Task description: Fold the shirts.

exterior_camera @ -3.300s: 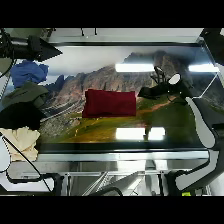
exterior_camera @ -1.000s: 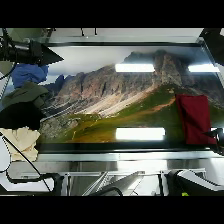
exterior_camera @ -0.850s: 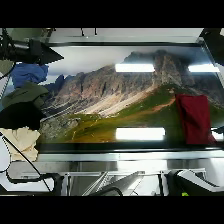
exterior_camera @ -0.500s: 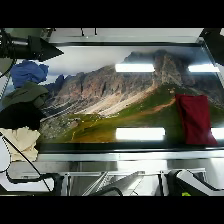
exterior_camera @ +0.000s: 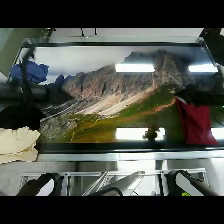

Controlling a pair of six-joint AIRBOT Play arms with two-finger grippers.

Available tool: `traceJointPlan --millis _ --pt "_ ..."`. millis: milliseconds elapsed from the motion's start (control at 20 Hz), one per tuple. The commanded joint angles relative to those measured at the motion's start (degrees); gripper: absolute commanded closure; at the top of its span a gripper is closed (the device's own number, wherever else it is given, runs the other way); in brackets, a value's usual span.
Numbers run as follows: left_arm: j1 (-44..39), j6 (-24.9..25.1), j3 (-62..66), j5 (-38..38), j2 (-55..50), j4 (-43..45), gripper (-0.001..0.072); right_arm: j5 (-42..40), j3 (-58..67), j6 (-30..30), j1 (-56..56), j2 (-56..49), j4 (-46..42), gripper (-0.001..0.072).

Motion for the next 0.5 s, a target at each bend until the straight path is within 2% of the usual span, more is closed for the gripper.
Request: traceJointPlan --millis 0,250,450 --pt "-0.57 -0.15 -20.74 2.47 12.81 2.27 0.0693 0.35 -3.1 -1.49 5.53 1.25 -0.09 0.0693" --pt "-0.57 -1.53 -28.48 2.73 19.93 2.23 0.0691 1.64 -3.1 -1.44 5.35 1.25 -0.02 0.0693" --pt "-0.57 -1.55 -29.62 2.89 23.08 2.23 0.0691 1.62 -3.1 -1.44 5.35 1.14 -0.02 0.0693"
